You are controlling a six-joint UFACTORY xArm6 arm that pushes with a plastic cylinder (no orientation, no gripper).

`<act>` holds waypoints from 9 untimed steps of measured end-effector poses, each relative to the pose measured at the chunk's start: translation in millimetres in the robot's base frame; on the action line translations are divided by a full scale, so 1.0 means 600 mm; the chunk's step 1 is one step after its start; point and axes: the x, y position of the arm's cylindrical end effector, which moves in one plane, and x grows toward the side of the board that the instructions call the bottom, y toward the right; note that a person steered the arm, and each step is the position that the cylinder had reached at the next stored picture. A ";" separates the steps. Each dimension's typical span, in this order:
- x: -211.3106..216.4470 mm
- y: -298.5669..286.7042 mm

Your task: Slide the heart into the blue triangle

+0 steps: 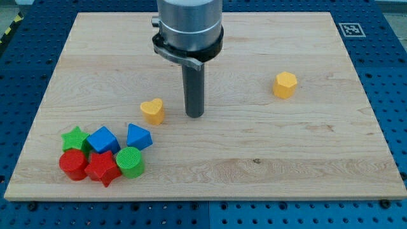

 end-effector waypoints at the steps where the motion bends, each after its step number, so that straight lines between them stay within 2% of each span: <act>1: -0.040 -0.005; 3: 0.016 -0.085; 5: 0.016 -0.083; 6: -0.014 -0.068; 9: 0.016 -0.131</act>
